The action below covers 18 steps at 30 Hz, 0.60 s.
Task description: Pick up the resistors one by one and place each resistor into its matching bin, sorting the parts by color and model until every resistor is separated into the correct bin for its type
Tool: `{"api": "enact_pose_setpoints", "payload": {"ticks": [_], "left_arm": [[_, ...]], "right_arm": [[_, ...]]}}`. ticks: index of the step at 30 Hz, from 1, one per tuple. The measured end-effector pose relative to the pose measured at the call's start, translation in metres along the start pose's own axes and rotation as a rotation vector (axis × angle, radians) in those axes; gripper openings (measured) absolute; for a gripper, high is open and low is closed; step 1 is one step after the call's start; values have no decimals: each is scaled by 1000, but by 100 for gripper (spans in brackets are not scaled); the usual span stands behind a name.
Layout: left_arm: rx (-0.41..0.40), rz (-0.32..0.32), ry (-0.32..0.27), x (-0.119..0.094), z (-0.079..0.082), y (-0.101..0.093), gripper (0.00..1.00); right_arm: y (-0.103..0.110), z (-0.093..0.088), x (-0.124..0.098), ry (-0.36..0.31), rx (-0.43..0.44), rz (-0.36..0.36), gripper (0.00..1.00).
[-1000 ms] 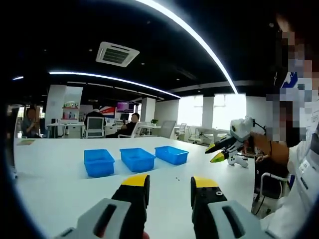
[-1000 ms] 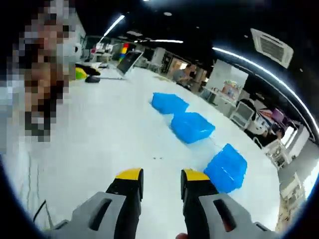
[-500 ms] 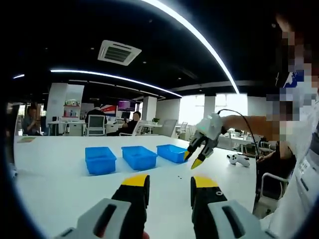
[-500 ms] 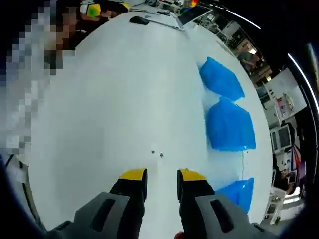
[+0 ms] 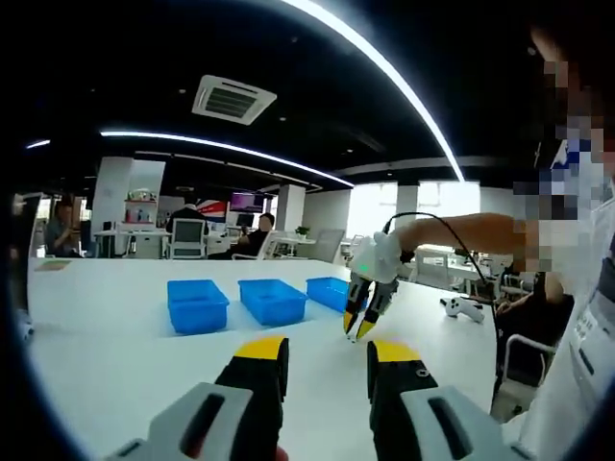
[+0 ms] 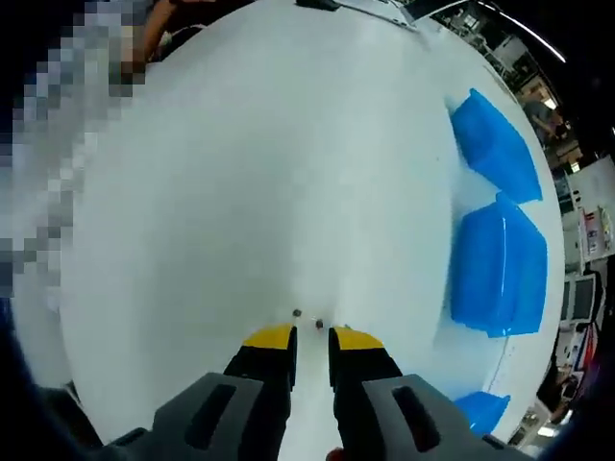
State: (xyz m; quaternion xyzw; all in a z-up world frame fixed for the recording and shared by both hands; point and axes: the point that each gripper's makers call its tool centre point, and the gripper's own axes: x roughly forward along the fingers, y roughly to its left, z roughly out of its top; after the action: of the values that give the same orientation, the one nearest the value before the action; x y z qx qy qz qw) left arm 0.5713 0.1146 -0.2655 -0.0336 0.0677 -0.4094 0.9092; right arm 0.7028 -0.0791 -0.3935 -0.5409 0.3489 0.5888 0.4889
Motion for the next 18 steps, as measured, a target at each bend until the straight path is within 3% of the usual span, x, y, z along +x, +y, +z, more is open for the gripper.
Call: {"api": "enact_pose_setpoints", "payload": {"ticks": [2,7,10,14,18], "left_arm": [[1,-1,0,1,0,0,34],[2,-6,4,2,-1,-2,34],[1,-3,3,2,0,-1,34],[2,-6,4,2,0,-2,34],[4,-7,2,1,0,-2,34]], "right_arm": [[-4,0,1,4,3,6,17],[-3,0,4,38,13,104,18],[-4,0,5,56,-22,134,17],[-12,0,7,63,-30,133,6],[-12,0,7,53,5,122,5]]}}
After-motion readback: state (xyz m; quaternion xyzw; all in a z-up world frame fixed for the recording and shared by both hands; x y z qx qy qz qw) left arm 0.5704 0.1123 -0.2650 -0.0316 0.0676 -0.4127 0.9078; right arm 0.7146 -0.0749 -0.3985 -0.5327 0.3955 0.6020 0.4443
